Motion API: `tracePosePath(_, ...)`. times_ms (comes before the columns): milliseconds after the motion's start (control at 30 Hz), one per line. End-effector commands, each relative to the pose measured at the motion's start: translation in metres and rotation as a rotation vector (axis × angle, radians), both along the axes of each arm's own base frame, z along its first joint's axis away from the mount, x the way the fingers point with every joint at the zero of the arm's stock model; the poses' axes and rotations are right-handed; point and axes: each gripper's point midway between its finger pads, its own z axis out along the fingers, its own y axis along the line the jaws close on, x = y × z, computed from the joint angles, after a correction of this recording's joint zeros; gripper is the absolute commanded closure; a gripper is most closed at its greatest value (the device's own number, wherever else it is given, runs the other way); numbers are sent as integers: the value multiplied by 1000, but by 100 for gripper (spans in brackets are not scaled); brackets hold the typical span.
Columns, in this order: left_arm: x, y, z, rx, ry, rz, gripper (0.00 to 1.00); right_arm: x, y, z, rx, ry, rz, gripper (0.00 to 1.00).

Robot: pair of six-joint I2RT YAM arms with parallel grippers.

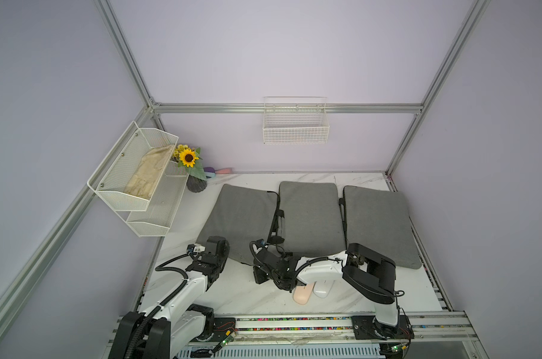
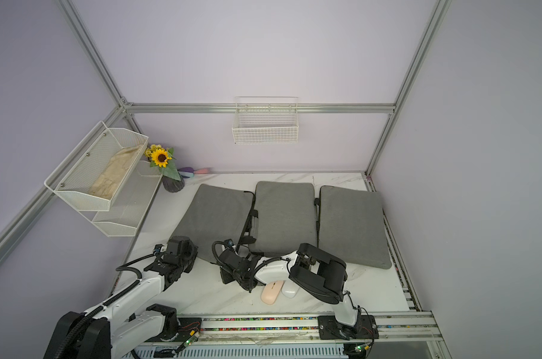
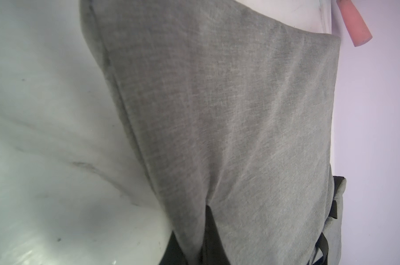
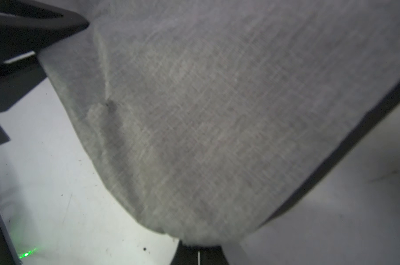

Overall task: Put the mouse into the laptop bag
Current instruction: Unzip the zipper on the zippered laptop bag.

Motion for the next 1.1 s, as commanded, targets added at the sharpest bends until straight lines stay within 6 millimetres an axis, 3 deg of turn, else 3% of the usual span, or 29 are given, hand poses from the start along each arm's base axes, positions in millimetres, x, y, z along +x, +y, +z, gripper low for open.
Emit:
tracePosePath(0,-14,-21,-12,-74,25,-49,100,-16,31,2,86,27,-6,100)
tracePosePath(200,-27,-16,-23,-53,79,-20,100,-9,35,35,176,-7,-59,100)
tracePosePath(333,-51,5,-23,-2,159,81,100,-6,24,43,149,-26,-77,100)
tracePosePath(400,-72,19,-22,25,202,153,100,6,7,40,121,-26,-95,100)
tracePosePath(500,-89,25,-27,4,175,189,100,36,-17,31,106,4,-123,100)
tracePosePath(633,-88,14,-28,-35,121,131,100,70,-35,19,87,16,-156,100)
tracePosePath(733,-83,1,-22,-23,139,52,100,86,-43,24,78,-12,-177,100)
tracePosePath(767,-81,-3,-21,-18,152,30,92,93,-47,23,66,-15,-188,100)
tracePosePath(900,-68,-24,-6,13,164,-75,25,126,-65,24,38,-21,-234,100)
tracePosePath(1000,-50,-40,21,66,166,-204,9,145,-75,21,-8,-33,-256,100)
tracePosePath(1067,-41,-47,42,111,181,-273,8,153,-82,20,-46,-43,-266,100)
